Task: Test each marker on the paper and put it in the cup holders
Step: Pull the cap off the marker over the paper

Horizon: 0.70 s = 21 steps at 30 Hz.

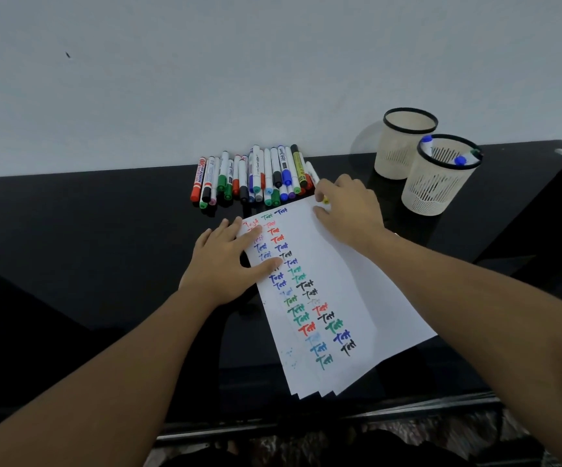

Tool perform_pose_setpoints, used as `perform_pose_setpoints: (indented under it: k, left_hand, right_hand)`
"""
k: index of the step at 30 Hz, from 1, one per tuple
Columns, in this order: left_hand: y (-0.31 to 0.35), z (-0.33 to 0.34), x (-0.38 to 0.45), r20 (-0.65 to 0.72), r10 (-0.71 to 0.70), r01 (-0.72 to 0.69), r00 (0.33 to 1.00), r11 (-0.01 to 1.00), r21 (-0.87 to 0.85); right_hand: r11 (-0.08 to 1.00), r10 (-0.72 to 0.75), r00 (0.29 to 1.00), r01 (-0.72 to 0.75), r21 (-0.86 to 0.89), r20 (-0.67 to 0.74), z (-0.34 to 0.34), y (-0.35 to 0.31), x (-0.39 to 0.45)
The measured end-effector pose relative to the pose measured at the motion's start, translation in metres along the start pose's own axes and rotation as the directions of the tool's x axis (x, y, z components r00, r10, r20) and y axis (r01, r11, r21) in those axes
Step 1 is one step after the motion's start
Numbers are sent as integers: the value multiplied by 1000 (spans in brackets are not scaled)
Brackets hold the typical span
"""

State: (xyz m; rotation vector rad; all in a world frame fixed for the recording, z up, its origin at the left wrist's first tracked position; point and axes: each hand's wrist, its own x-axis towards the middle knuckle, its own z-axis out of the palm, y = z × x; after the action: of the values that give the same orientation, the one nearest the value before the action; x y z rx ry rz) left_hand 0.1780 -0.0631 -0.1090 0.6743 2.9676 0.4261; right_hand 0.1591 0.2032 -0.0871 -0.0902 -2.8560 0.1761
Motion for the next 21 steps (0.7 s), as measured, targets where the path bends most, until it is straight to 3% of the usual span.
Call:
perform_pose_setpoints:
  k: [5, 10, 14, 18, 21]
  left_hand:
    - [1, -1, 0, 7, -3, 3, 1000, 1000, 2]
    - [0, 0, 1, 3, -4, 4, 1000, 1000, 3]
    - [0, 0, 1, -3, -4, 4, 1000, 1000, -2]
    - [0, 1, 0, -8, -3, 3, 1000, 1000, -9]
    - [0, 2, 1, -13, -3, 3, 1000, 1000, -7]
  right_hand:
    - [1000, 19, 1000, -19, 22, -5, 1, 1, -4]
    - [998, 58, 990, -62, 22, 132, 0, -2, 1]
    - [989, 123, 992, -125, 79, 32, -3, -2, 2]
    - [981, 191, 971, -193, -2, 147, -4, 5, 2]
    - [986, 164, 974, -167, 7, 153, -6, 5, 3]
